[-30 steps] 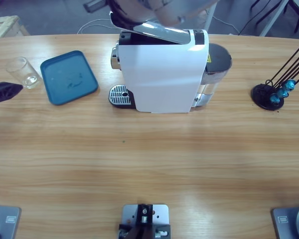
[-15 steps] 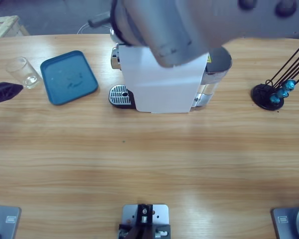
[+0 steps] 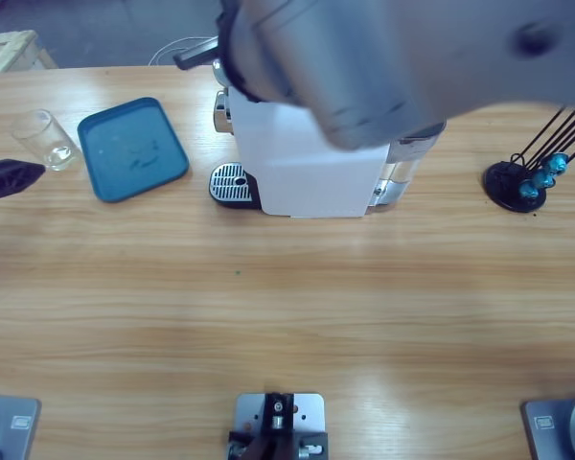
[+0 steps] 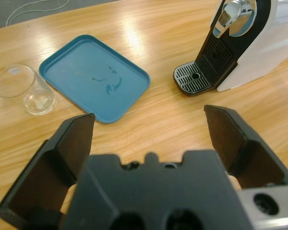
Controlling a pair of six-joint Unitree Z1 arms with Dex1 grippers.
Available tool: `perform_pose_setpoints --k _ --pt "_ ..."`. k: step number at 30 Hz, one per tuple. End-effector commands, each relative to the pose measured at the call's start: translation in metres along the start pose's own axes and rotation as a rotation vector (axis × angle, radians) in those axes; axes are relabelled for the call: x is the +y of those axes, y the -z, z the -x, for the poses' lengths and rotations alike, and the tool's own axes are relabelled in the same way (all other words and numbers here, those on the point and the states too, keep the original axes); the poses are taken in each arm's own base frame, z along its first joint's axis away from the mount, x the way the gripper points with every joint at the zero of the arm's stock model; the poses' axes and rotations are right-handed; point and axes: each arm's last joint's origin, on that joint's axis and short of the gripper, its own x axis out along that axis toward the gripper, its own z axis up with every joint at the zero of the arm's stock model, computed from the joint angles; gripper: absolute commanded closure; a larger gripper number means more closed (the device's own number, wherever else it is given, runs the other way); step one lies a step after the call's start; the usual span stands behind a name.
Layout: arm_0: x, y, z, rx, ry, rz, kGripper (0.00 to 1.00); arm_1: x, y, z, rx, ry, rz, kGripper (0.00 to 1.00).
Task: Pour coffee
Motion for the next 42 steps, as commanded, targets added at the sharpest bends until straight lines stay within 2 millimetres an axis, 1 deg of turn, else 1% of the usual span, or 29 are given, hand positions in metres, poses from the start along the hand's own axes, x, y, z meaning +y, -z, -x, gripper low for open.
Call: perform_pose_setpoints --k 1,2,3,4,5,6,7,8,10,11,12,14,16,19,20,23,25,27,29,32,36,40,42 --pt "0.005 0.007 0.009 -0.045 -0.040 -0.009 0.009 -0.099 -0.109 0.178 -0.158 -0.216 -0.002 0.000" --pt "0.009 0.007 0.012 -0.060 -0.073 -0.012 0.017 -0.108 -0.108 0.202 -0.138 -0.213 0.016 0.000" --pt "0.014 0.007 0.013 -0.063 -0.121 -0.031 0.104 -0.121 -0.100 0.231 -0.111 -0.214 0.038 0.000" --pt "0.019 0.006 0.014 -0.064 -0.162 -0.041 0.161 -0.131 -0.089 0.254 -0.099 -0.220 0.043 0.000" --pt "0.026 0.003 0.015 -0.071 -0.215 -0.033 0.168 -0.140 -0.066 0.273 -0.064 -0.230 0.046 0.000" --pt "0.031 -0.001 0.014 -0.071 -0.263 -0.010 0.166 -0.147 -0.045 0.286 -0.042 -0.240 0.033 0.000" --pt "0.038 -0.006 0.010 -0.061 -0.310 0.022 0.138 -0.154 -0.018 0.299 -0.018 -0.248 0.004 0.000" --pt "0.043 -0.009 0.004 -0.051 -0.335 0.042 0.114 -0.159 0.002 0.307 0.001 -0.254 -0.019 0.000" --pt "0.051 -0.010 -0.013 -0.040 -0.364 0.087 0.078 -0.166 0.037 0.316 0.028 -0.261 -0.057 0.000" --pt "0.055 -0.010 -0.027 -0.039 -0.372 0.107 0.029 -0.168 0.050 0.318 0.033 -0.270 -0.068 0.000" --pt "0.057 -0.011 -0.036 -0.037 -0.372 0.110 0.018 -0.169 0.063 0.317 0.043 -0.278 -0.074 0.000" --pt "0.060 -0.009 -0.050 -0.028 -0.369 0.111 0.027 -0.167 0.076 0.311 0.060 -0.293 -0.073 0.000" --pt "0.063 -0.010 -0.065 -0.016 -0.370 0.114 0.076 -0.164 0.086 0.303 0.076 -0.309 -0.070 0.000" --pt "0.073 -0.013 -0.087 -0.019 -0.390 0.125 0.073 -0.161 0.101 0.292 0.095 -0.321 -0.067 0.000" --pt "0.076 -0.016 -0.087 -0.049 -0.403 0.134 0.067 -0.159 0.107 0.288 0.101 -0.322 -0.065 0.000" --pt "0.083 -0.024 -0.067 -0.135 -0.442 0.151 0.047 -0.155 0.127 0.272 0.105 -0.328 -0.062 0.000" --pt "0.091 -0.020 -0.063 -0.131 -0.473 0.178 0.026 -0.154 0.137 0.266 0.095 -0.333 -0.066 0.000" --pt "0.097 -0.015 -0.064 -0.112 -0.478 0.200 0.018 -0.153 0.145 0.262 0.082 -0.332 -0.070 0.000" --pt "0.100 -0.012 -0.070 -0.086 -0.452 0.219 0.018 -0.153 0.152 0.258 0.072 -0.332 -0.072 0.000" --pt "0.105 -0.005 -0.087 -0.029 -0.429 0.258 0.018 -0.151 0.162 0.252 0.066 -0.335 -0.073 0.000" --pt "0.111 0.003 -0.103 0.032 -0.438 0.279 0.017 -0.152 0.173 0.251 0.065 -0.335 -0.075 0.000" --pt "0.119 0.010 -0.119 0.076 -0.455 0.292 0.013 -0.154 0.177 0.253 0.060 -0.337 -0.076 0.000" --pt "0.121 0.012 -0.124 0.083 -0.468 0.290 0.013 -0.153 0.178 0.252 0.065 -0.336 -0.075 0.000"
